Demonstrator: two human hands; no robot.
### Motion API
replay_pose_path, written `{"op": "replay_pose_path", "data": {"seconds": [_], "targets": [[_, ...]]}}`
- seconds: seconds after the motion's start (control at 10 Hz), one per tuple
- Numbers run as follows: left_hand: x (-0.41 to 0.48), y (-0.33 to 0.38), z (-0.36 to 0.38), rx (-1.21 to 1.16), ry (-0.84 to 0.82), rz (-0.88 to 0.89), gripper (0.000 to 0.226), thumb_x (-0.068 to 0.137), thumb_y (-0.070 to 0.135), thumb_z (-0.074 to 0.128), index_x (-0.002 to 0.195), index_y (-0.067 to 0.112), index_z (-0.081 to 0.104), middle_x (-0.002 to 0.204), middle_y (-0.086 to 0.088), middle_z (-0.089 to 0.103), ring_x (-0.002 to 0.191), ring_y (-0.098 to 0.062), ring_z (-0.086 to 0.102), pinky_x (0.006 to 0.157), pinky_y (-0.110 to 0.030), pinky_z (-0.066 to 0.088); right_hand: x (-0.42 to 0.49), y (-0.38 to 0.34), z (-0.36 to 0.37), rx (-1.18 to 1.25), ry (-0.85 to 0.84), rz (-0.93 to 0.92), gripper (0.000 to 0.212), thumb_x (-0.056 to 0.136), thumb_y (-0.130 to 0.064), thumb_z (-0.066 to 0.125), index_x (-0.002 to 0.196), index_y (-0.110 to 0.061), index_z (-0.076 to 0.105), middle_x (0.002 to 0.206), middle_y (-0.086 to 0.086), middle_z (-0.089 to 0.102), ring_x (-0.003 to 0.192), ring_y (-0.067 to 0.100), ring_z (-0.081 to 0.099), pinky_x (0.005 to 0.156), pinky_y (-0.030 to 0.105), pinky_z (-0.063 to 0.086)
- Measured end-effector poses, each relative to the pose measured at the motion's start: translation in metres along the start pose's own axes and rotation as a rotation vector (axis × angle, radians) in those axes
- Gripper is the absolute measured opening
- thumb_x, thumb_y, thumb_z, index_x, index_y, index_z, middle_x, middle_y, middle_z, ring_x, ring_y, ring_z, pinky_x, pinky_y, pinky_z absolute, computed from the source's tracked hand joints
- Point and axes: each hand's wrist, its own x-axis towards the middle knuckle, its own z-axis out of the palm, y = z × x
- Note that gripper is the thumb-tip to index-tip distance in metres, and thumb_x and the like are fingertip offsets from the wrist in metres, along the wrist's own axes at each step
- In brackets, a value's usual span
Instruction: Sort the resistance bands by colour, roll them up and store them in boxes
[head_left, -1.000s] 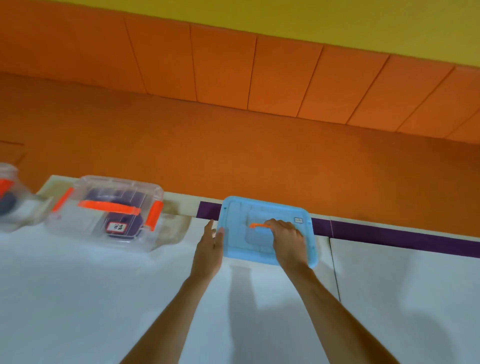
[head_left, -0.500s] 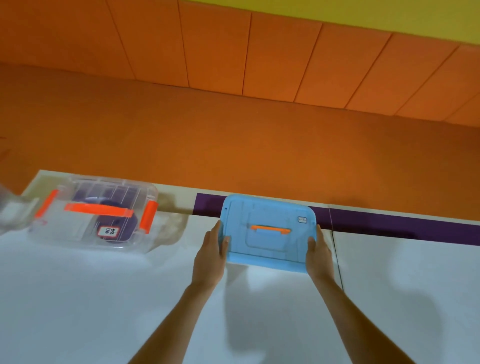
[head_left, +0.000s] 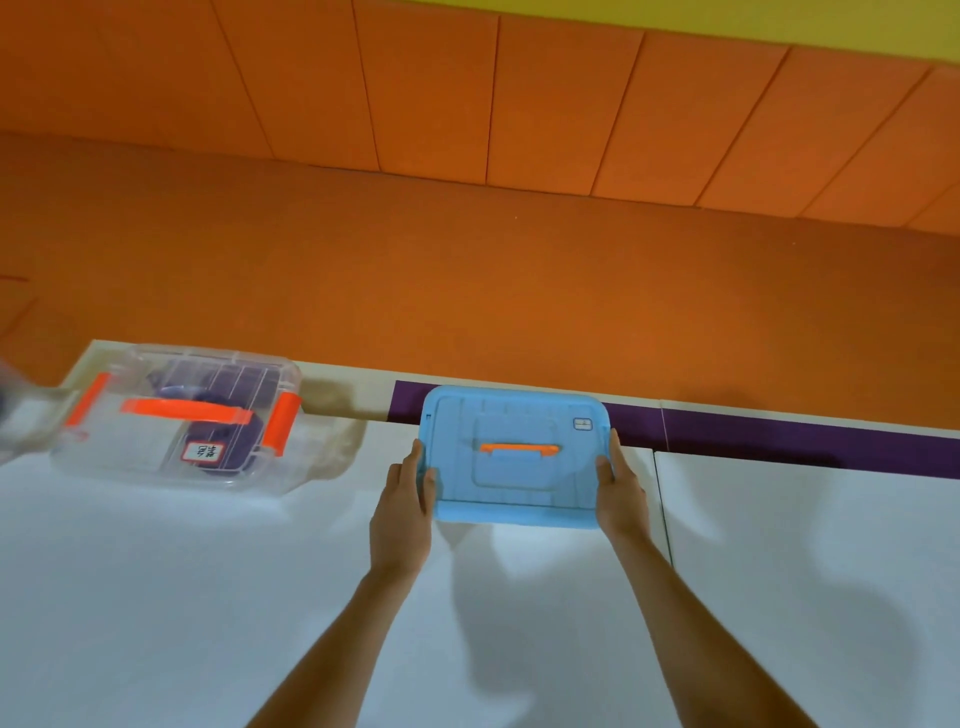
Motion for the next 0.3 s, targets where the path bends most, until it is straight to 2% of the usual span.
{"op": "replay_pose_path", "data": {"seconds": [0.1,0.2,0.3], "targets": [[0.001,0.006,-0.006,0.06,-0.001,0.001,0.052,0.112,0.041,0.037,0.162,0.03,0.033,0.13,0.002,0.058,0.116,-0.017,0.062,0.087,-0.042,0.061,-0.003,-0.004,-0.003,-0.014,-0.034,-0.023,0.053,0.114,-0.036,0.027,0.165,-0.044,0.015,0.108,0.003,0.061,0.075,0.006,0.055,0.062,0.033,0.042],[0.004,0.012,-0.014,0.163,-0.054,0.024,0.056,0.112,0.042,0.034,0.163,0.02,0.031,0.135,-0.006,0.058,0.122,-0.026,0.054,0.093,-0.047,0.057,-0.008,-0.009,-0.014,-0.065,0.012,-0.077,0.054,0.112,-0.033,0.032,0.164,-0.034,0.024,0.128,0.009,0.061,0.104,0.025,0.063,0.079,0.038,0.049],[0.002,0.02,-0.032,0.315,-0.105,0.049,0.056,0.112,0.046,0.032,0.16,0.018,0.037,0.14,-0.009,0.056,0.128,-0.03,0.051,0.098,-0.048,0.054,-0.025,-0.014,-0.03,-0.074,0.063,-0.224,0.047,0.109,-0.03,0.042,0.155,-0.024,0.043,0.15,0.005,0.053,0.134,0.028,0.051,0.099,0.044,0.049]]}}
